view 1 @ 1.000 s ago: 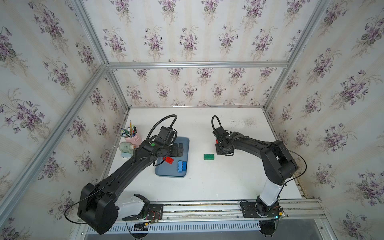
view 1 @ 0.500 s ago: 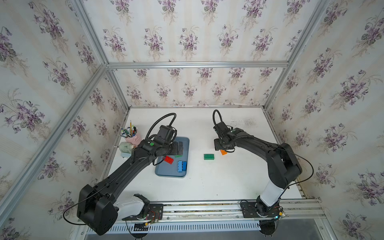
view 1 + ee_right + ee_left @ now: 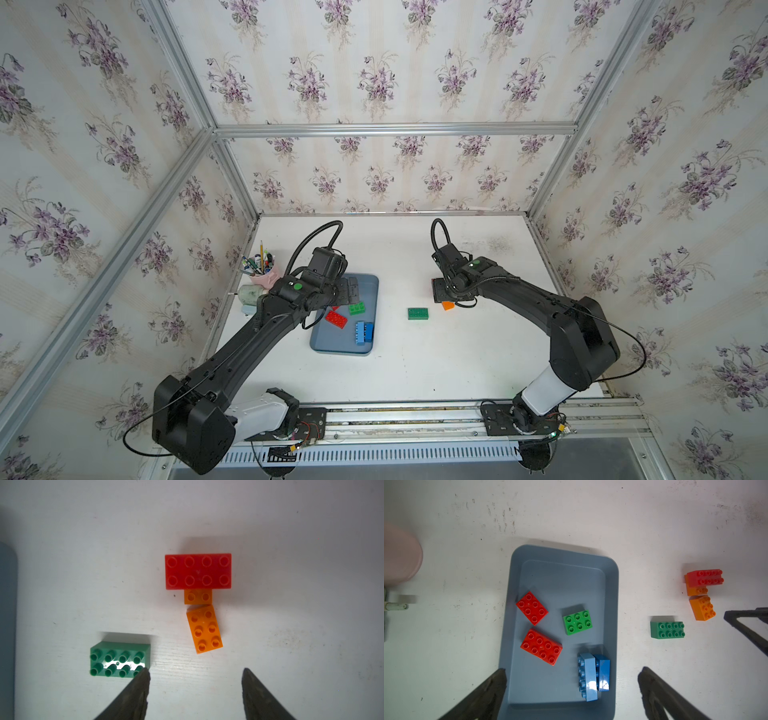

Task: Assemble a rectangle with lego
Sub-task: Adjust the lego brick at the center of the board.

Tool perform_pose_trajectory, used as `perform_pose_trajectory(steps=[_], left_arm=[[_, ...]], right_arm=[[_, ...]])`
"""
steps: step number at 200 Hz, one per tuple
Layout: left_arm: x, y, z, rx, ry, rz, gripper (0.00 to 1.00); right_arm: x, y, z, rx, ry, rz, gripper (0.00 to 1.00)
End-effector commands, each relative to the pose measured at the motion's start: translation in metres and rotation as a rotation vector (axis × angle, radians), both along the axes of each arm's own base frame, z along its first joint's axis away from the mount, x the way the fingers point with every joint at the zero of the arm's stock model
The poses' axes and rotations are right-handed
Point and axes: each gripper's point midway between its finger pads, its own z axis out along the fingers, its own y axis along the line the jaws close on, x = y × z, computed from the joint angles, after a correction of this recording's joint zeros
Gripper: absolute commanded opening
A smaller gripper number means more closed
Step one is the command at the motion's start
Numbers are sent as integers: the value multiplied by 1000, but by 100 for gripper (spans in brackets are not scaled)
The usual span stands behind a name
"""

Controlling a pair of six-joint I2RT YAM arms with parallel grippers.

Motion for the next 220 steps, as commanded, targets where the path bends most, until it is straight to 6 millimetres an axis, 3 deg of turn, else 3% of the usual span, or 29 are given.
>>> perform_pose_trajectory(steps=[1, 33, 36, 51, 79, 149, 220], left_arm=[[0, -2, 1, 8, 1, -31, 100], [1, 0, 0, 20, -5, -36, 100], [1, 0, 0, 19, -6, -36, 100], [0, 0, -3, 14, -3, -38, 100], [-1, -1, -7, 7, 5, -41, 100], [-4, -2, -9, -3, 12, -42, 100], [-3, 0, -9, -3, 7, -37, 100]], right_arm=[[-3, 1, -4, 41, -10, -29, 68], [-14, -17, -16, 17, 19, -85, 60], [-10, -29, -17, 20, 22, -126, 58], [-11, -47, -21, 36, 35, -191, 52], [-14, -65, -33, 61, 78, -254, 45], [-9, -57, -68, 64, 136, -268, 41], [-6, -41, -74, 147, 161, -281, 40]])
